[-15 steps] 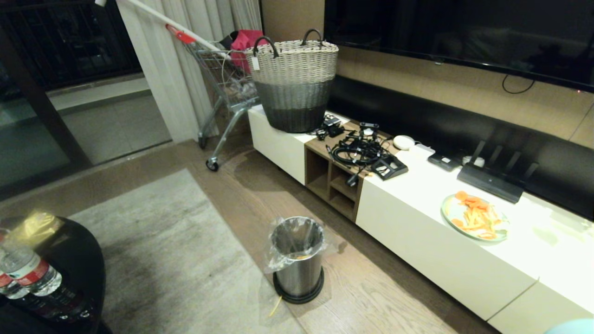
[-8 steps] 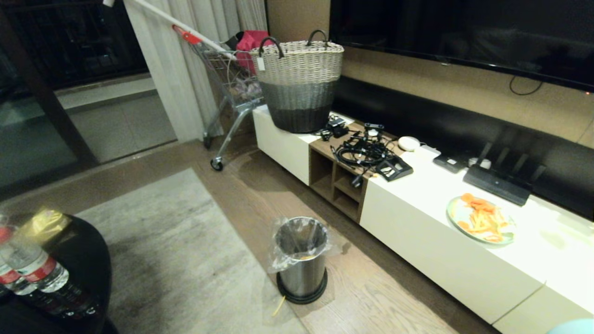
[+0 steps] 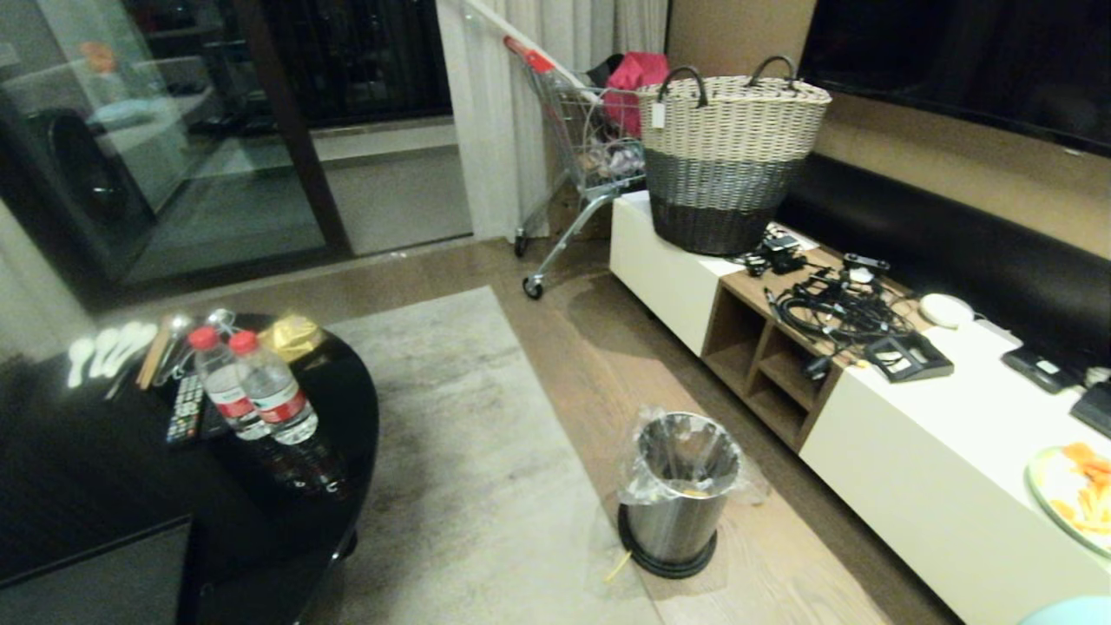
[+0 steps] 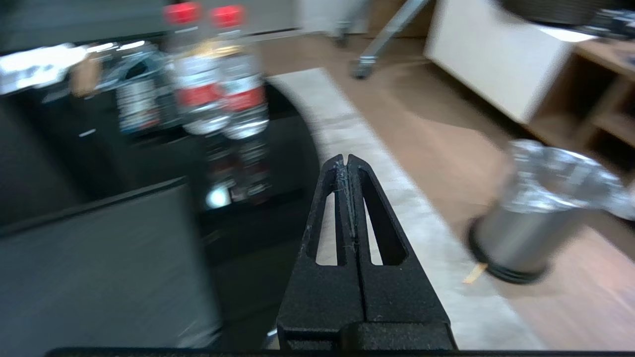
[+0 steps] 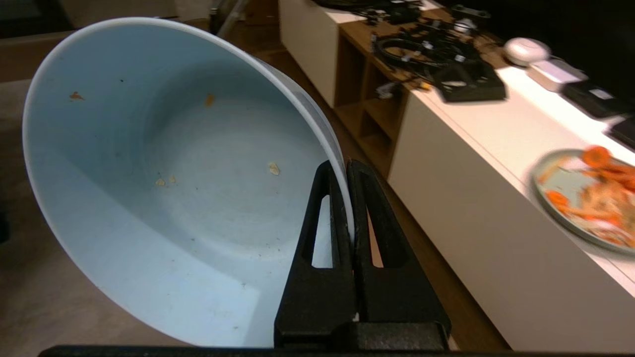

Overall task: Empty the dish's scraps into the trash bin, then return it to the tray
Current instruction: Put the bowl back to the table

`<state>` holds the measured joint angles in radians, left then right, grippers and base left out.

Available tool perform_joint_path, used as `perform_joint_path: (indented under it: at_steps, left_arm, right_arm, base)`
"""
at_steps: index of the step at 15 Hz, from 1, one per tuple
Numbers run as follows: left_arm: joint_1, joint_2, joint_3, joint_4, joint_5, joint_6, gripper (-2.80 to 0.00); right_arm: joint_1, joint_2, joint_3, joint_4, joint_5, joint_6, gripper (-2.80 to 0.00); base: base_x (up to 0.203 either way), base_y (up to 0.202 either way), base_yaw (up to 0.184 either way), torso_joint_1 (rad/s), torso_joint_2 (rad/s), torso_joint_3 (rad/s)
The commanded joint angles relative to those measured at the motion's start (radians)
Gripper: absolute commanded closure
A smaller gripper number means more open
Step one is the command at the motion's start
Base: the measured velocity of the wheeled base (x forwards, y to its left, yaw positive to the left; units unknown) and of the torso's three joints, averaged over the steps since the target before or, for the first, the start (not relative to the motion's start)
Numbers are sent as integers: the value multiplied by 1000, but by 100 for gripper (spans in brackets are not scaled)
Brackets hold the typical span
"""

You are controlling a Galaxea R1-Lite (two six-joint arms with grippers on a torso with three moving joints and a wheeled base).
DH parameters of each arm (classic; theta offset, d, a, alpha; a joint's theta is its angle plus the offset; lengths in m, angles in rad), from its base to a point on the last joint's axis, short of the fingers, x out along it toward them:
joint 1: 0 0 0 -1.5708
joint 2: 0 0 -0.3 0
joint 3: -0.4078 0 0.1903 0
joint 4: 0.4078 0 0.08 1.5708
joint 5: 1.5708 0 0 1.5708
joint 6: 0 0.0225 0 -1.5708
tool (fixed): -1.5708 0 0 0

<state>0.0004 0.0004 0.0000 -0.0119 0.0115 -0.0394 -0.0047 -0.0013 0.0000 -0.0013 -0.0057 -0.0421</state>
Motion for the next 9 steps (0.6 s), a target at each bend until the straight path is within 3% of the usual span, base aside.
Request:
perform_joint_path:
  at_steps: [1, 9]
  left_arm:
    - [0, 0, 0, 0, 1, 0, 0]
    - [0, 0, 0, 0, 1, 1, 0]
  right_arm:
    - [0, 1, 0, 0, 0, -1, 0]
    - [0, 1, 0, 0, 0, -1, 0]
  base:
    - [0, -8, 167, 2, 6, 2]
    - [0, -10, 166, 3, 3, 2]
